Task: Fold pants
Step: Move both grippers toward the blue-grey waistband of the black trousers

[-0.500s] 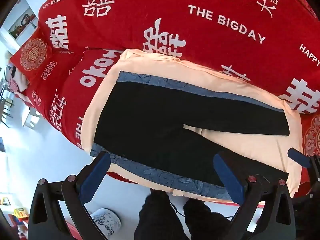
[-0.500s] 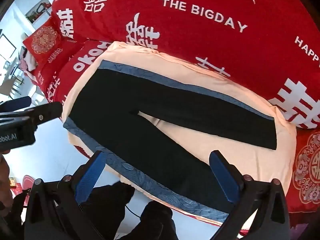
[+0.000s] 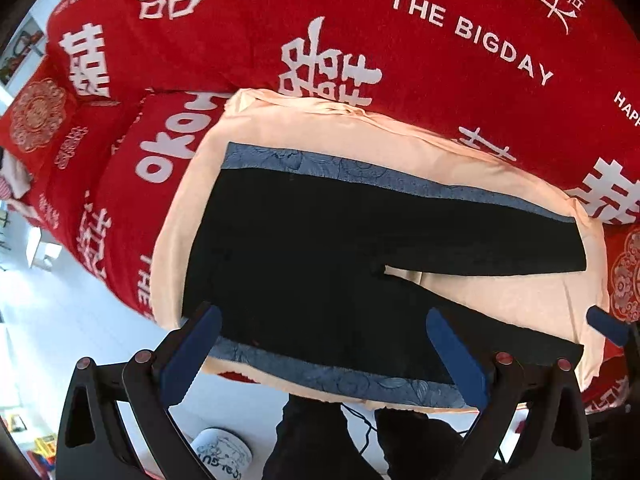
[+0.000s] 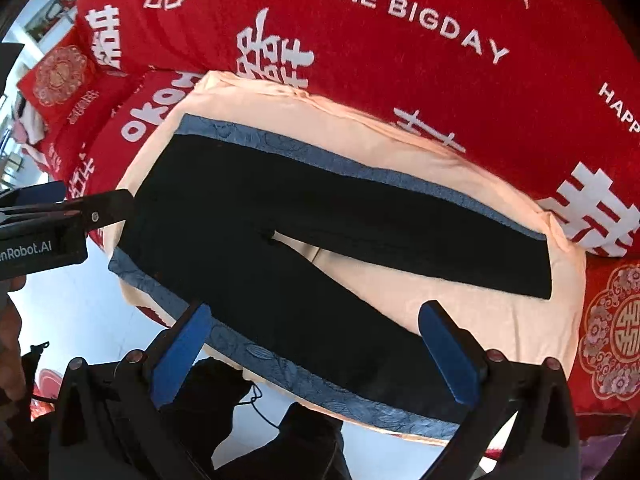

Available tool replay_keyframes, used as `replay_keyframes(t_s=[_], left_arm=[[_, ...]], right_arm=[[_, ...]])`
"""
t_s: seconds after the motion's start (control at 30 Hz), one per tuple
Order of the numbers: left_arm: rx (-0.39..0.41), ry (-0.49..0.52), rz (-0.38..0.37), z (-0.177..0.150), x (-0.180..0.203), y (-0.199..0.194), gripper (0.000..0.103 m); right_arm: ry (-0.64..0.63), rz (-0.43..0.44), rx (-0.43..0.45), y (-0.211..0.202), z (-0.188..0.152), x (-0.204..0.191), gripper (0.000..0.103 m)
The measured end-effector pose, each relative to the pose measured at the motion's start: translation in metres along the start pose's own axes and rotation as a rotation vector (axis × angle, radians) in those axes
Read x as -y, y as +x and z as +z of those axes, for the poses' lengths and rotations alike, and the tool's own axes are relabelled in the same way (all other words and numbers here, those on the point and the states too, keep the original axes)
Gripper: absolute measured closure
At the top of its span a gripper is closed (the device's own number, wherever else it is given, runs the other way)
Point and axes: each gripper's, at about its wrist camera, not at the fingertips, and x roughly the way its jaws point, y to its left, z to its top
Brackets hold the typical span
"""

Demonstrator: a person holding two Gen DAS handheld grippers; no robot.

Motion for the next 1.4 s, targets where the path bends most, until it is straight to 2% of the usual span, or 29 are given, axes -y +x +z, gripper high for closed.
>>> replay_keyframes(t_s=[0.27,0.6,0.9,1.2,1.4], left_arm=[[-0.006,0.053,-0.049,0.026,-0.015,0.021,0.0],[-0.032,0.089,-0.08,0.045,-0.024,0.039,0.0],[-0.036,0.094,-0.06,0.056,-0.036,0.049,0.0],[-0.048,0.099,-0.072,0.064,-0.04,0.056,0.0],[-0.025,0.094,-0.069,0.071,-0.04,0.063,0.0]], right_arm=[[0.034,-0.052,-0.045,0.014,0.021,-0.018,0.0],[0.052,-0.096,-0.054,0.021,0.046,-0.033,0.0],[0.077,-0.103,-0.079,0.035,0.062,-0.039,0.0],[0.078,-0.1,-0.084,0.044,0.075,-0.046,0.0],[0.073,-0.106,-0.086,0.057,0.082,-0.043,0.0]])
